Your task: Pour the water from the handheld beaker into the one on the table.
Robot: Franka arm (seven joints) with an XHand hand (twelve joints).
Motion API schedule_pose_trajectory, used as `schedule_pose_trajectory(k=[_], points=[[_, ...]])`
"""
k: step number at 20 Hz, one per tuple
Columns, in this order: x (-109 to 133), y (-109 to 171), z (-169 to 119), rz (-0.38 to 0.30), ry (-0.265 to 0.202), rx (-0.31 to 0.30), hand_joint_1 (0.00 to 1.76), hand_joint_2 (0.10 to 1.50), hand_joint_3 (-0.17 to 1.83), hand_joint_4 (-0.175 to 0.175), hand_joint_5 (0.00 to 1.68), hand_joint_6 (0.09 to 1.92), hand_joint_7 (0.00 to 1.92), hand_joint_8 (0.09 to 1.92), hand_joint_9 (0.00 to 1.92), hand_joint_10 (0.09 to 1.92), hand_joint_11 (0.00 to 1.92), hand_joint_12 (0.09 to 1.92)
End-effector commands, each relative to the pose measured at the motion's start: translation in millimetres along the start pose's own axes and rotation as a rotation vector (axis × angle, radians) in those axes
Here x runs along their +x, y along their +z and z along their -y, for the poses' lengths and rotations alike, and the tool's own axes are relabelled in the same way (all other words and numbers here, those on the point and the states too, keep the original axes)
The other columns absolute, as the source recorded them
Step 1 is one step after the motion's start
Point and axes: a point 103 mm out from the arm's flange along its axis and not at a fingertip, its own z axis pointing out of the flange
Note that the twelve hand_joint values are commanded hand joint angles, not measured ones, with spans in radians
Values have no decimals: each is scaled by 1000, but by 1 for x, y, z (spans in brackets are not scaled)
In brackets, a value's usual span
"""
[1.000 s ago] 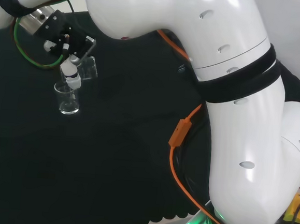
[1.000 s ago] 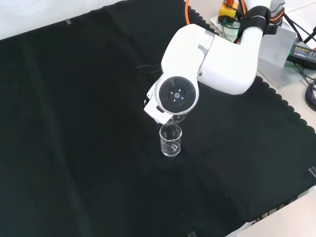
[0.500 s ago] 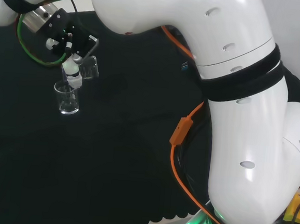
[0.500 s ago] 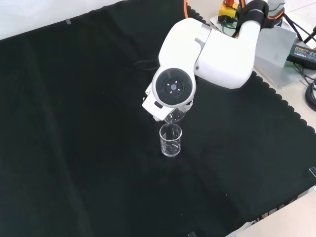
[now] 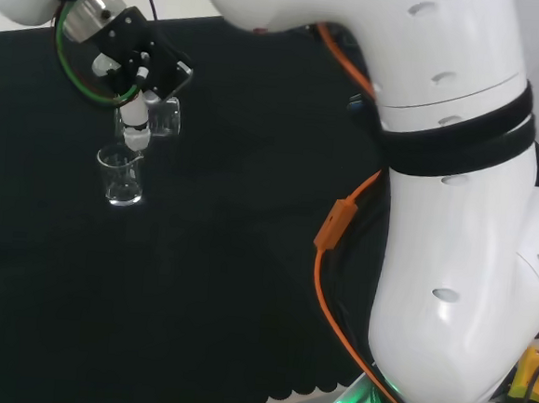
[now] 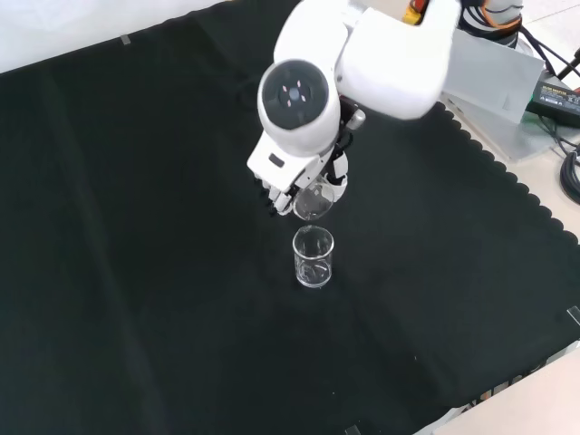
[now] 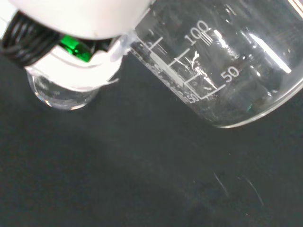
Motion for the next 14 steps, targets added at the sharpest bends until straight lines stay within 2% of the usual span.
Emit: schedule_pose_trajectory(k=[1, 6, 9, 14], points=[[-19, 3, 2, -180, -23, -150, 1153, 577, 905, -4, 1172, 975, 1522, 895, 1480, 823, 1283, 782], [-32, 11, -2, -277, -40, -201, 1152, 577, 905, -2, 1170, 978, 1524, 898, 1480, 825, 1282, 782], [-44, 18, -5, -361, -55, -250, 1152, 577, 906, -2, 1170, 979, 1524, 900, 1480, 825, 1281, 782], [-54, 32, -9, -428, -94, -293, 1152, 578, 906, -2, 1168, 982, 1524, 901, 1479, 826, 1278, 782]])
